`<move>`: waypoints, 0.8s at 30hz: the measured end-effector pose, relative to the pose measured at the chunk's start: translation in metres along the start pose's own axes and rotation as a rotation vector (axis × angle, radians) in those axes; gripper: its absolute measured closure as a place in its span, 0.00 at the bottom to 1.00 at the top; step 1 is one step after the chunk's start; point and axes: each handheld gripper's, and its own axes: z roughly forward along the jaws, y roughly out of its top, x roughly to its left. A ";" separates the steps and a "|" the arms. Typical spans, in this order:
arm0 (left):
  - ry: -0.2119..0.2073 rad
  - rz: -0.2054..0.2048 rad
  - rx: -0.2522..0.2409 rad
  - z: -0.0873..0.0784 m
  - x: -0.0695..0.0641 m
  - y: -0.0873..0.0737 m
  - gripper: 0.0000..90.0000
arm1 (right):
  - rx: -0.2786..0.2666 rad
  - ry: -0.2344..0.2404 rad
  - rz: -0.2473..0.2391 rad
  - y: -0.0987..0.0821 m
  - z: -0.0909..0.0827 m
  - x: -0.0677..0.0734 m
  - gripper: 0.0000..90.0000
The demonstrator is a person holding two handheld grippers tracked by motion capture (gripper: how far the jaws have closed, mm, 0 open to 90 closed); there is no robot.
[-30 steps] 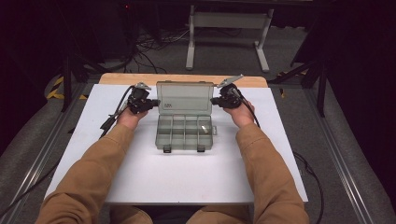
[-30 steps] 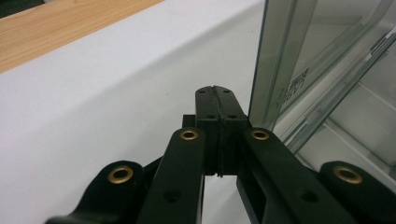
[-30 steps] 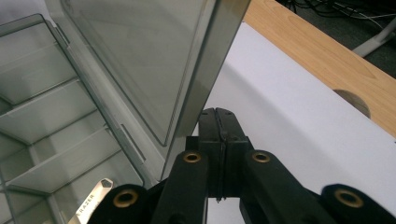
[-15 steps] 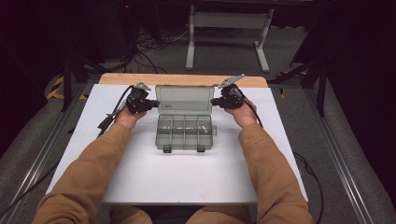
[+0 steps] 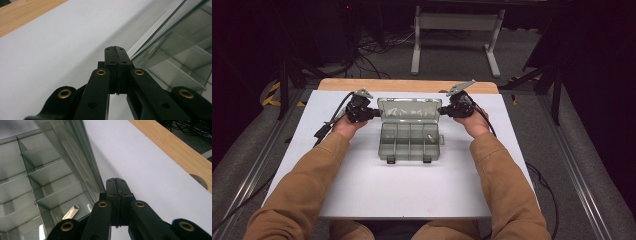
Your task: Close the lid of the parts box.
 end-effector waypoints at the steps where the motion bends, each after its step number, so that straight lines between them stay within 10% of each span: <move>1: 0.000 0.000 0.000 0.000 0.000 0.000 1.00 | 0.000 0.000 0.000 0.000 0.000 0.000 1.00; 24: -0.041 0.047 0.033 -0.010 -0.009 0.000 1.00 | 0.009 0.035 -0.032 -0.005 -0.009 0.011 1.00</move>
